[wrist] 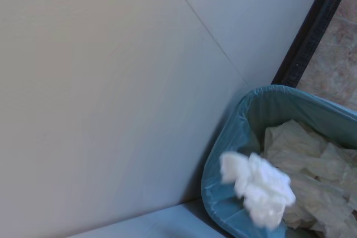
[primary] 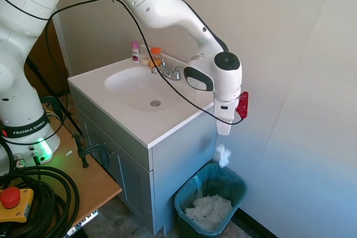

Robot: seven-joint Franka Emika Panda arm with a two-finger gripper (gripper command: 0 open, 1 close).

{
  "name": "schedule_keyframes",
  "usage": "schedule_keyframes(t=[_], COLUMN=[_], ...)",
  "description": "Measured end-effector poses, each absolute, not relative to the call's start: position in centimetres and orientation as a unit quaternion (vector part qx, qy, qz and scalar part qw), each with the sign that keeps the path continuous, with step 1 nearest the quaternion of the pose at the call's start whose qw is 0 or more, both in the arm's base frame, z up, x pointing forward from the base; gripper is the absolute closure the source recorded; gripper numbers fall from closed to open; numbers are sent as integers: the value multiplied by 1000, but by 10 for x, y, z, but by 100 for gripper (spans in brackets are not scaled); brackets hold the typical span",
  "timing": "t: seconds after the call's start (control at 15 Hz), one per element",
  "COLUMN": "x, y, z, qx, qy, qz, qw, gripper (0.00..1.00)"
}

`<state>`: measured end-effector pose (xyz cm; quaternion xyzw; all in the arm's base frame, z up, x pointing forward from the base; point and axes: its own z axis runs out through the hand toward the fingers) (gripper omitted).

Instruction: Throw the tissue in the trash bin

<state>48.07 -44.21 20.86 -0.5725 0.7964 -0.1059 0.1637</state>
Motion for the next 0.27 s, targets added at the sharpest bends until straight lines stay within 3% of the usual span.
schedule_keyframes(t=[0.27], x=[470], y=[-437], z=[244], qx=[-585], qy=[782], qz=[-123], qw=[176], gripper=[0])
